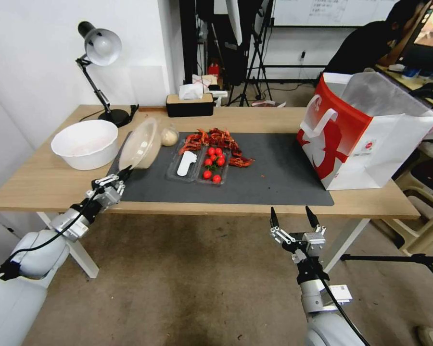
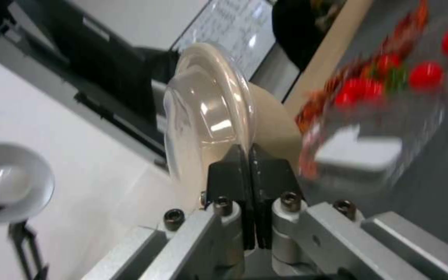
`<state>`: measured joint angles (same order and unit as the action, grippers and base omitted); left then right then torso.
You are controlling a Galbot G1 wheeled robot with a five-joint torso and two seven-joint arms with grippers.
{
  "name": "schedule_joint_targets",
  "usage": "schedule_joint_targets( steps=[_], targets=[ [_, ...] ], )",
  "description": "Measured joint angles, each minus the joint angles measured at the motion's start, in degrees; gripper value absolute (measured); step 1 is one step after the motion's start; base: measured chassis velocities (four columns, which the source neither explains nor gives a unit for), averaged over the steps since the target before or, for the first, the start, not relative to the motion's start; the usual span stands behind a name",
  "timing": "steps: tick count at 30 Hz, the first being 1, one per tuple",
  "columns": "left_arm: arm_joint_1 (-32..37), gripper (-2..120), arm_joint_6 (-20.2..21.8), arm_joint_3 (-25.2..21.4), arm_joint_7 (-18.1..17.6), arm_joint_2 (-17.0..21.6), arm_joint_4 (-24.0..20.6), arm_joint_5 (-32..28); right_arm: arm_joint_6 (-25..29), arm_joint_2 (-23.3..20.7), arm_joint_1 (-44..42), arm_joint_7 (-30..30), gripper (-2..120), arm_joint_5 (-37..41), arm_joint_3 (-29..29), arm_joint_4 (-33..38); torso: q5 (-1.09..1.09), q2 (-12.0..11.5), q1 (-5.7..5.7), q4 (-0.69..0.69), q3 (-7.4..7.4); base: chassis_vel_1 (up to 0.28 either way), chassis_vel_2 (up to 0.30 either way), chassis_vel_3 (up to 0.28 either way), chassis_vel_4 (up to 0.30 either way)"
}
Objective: Pick up the trash from the table and place it into the takeout bag.
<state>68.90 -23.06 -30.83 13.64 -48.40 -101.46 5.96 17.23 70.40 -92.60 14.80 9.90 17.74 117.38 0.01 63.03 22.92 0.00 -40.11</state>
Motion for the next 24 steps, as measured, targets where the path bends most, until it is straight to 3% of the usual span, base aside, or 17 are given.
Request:
schedule_joint_targets(
  steps=[2,4,10,24],
  targets=[
    [-0.7,0,0.2,1.1,0.0,0.7,-0.5,-1.1,0.0,0.1,0.0,0.0,95,-0.1,0.0,0.0,0.00,0.0,0.00,-0.01,0.00,0.000,0.000,0.000,0.000],
    [-3.9,0,0.9,6.1,-0.1,3.2,-2.0,-5.3,0.1,0.3,-0.3,0.0,95,-0.3,0.0,0.0,0.00,0.0,0.00,0.00,0.00,0.000,0.000,0.000,0.000],
    [-5.3,0,1.1,8.0,-0.1,4.0,-2.4,-6.6,0.3,0.3,-0.4,0.1,95,-0.4,0.1,0.0,0.00,0.0,0.00,0.00,0.00,0.000,0.000,0.000,0.000],
    [-24.1,0,3.2,23.5,-0.1,6.3,0.5,-14.4,0.2,0.9,-0.3,0.4,96,-1.0,0.7,0.2,-0.01,0.0,0.00,0.02,0.00,0.000,0.000,0.000,0.000]
  ],
)
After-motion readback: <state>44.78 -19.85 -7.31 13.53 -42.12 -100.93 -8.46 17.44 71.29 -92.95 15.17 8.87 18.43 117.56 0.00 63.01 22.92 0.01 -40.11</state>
